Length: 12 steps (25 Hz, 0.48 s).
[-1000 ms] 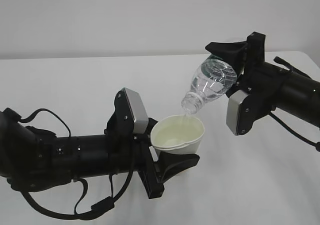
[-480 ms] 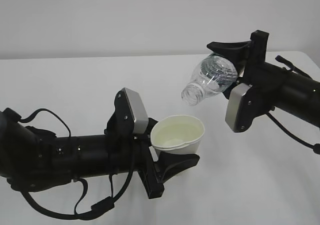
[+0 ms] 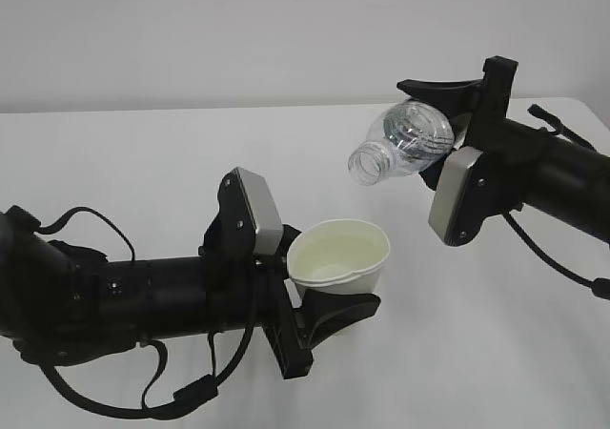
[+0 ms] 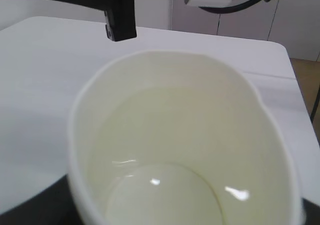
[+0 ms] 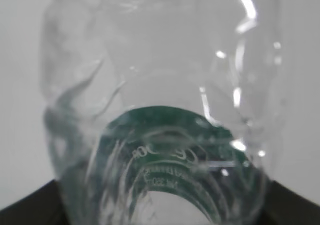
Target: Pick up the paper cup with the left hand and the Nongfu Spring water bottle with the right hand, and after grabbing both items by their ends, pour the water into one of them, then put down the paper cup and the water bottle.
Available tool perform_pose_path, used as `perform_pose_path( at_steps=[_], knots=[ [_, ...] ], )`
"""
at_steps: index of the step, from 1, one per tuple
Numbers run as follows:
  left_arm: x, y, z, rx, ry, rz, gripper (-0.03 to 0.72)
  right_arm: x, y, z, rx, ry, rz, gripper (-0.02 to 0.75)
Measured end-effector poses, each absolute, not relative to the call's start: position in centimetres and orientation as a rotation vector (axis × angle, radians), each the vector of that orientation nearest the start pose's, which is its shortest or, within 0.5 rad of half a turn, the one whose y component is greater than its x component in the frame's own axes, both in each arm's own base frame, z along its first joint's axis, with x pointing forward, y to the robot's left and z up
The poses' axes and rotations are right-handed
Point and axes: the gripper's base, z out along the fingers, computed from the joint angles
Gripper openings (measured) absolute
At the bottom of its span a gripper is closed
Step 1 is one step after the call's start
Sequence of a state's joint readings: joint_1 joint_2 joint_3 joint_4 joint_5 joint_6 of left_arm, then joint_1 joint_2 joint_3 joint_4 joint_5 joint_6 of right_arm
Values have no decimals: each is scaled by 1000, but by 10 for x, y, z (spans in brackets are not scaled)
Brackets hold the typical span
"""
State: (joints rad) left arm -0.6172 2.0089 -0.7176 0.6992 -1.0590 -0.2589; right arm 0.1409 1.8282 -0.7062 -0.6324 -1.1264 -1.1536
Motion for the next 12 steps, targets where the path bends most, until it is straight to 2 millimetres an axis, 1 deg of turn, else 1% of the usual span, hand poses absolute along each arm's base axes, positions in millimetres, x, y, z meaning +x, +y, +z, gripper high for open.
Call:
perform_pose_path(
  at_steps=[12],
  knots=[
    [246, -237, 116, 1070, 1547, -882, 455, 323, 95, 182, -1341, 850, -473, 464]
  ],
)
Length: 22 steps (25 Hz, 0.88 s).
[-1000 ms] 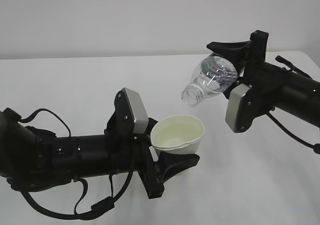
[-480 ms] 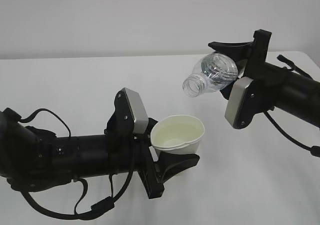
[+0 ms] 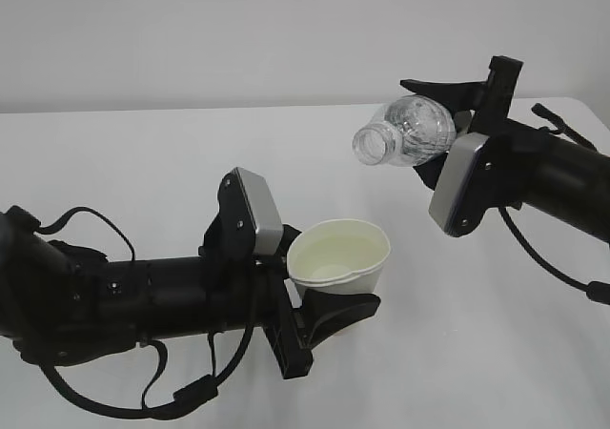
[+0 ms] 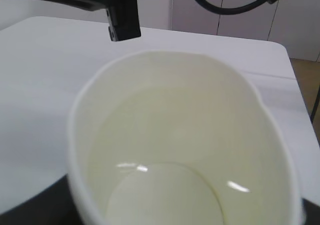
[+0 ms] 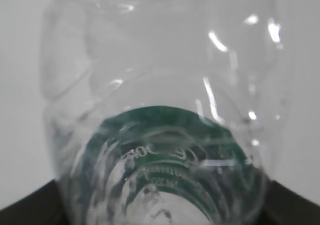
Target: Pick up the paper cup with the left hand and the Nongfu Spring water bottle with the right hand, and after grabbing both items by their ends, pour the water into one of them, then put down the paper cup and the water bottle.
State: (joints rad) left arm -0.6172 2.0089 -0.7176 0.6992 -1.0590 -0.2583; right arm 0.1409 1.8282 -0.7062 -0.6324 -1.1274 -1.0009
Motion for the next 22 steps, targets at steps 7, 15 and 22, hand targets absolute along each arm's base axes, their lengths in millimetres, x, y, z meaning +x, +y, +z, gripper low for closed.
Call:
perform_pose_path(
  at_steps=[7, 15, 22],
  knots=[
    [246, -237, 116, 1070, 1547, -882, 455, 323, 95, 182, -1289, 916, -391, 464],
    [246, -237, 116, 1070, 1547, -882, 455, 323, 95, 182, -1216, 1001, -280, 464],
    [246, -237, 116, 1070, 1547, -882, 455, 323, 95, 182, -1148, 1072, -184, 464]
  ],
)
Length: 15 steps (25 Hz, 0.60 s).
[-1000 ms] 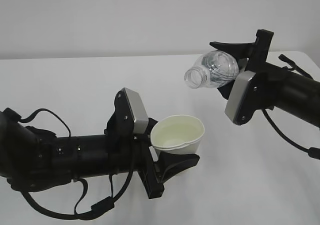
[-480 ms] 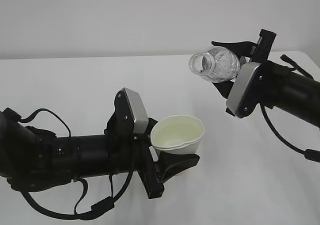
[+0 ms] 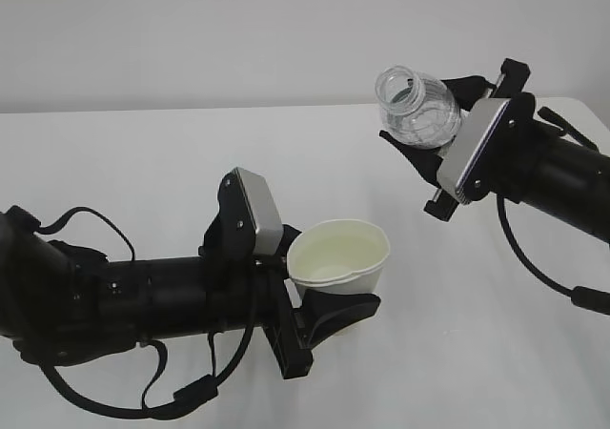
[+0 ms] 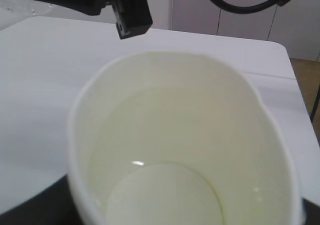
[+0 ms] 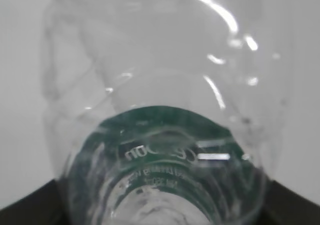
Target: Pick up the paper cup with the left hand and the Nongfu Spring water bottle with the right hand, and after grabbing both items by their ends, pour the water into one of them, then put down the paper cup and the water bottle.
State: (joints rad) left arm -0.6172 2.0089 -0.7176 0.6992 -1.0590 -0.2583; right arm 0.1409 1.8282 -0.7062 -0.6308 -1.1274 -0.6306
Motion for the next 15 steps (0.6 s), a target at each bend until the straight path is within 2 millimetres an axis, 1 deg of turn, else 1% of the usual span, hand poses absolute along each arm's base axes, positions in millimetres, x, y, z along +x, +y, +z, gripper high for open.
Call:
perform_pose_path(
  at_steps=[15],
  knots=[
    [246, -237, 116, 1070, 1547, -882, 455, 323, 95, 182, -1003, 1204, 12, 464]
  ],
)
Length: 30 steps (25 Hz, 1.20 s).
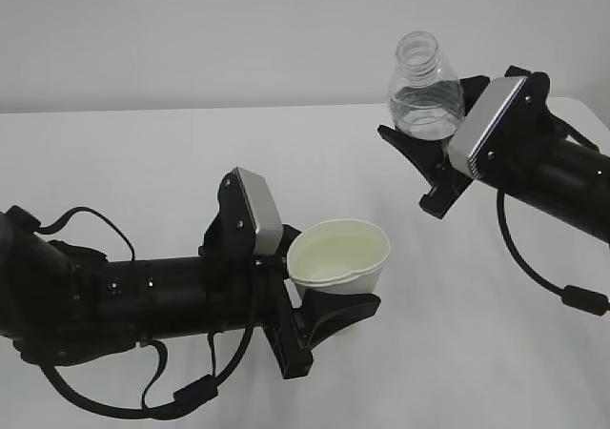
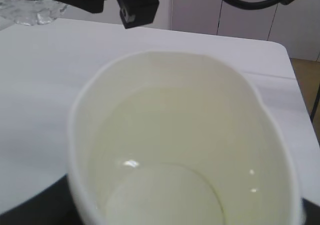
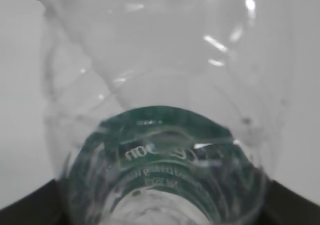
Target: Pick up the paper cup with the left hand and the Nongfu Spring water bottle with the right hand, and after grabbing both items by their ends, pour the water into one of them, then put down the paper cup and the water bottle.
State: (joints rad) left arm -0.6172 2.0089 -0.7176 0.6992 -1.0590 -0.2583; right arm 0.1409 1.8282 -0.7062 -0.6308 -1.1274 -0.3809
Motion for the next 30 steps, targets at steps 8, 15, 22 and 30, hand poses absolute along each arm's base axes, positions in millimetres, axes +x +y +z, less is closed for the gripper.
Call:
perform_pose_path(
  at_steps=[8, 15, 22, 30],
  knots=[
    [246, -237, 116, 1070, 1547, -882, 455, 323, 95, 182, -947, 1247, 81, 464],
    [246, -237, 116, 1070, 1547, -882, 455, 323, 95, 182, -895, 1286, 147, 464],
    [246, -237, 116, 1070, 1547, -882, 455, 323, 95, 182, -832, 1330, 224, 464],
    [246, -237, 116, 1070, 1547, -882, 455, 323, 94, 183, -787, 1357, 270, 464]
  ],
)
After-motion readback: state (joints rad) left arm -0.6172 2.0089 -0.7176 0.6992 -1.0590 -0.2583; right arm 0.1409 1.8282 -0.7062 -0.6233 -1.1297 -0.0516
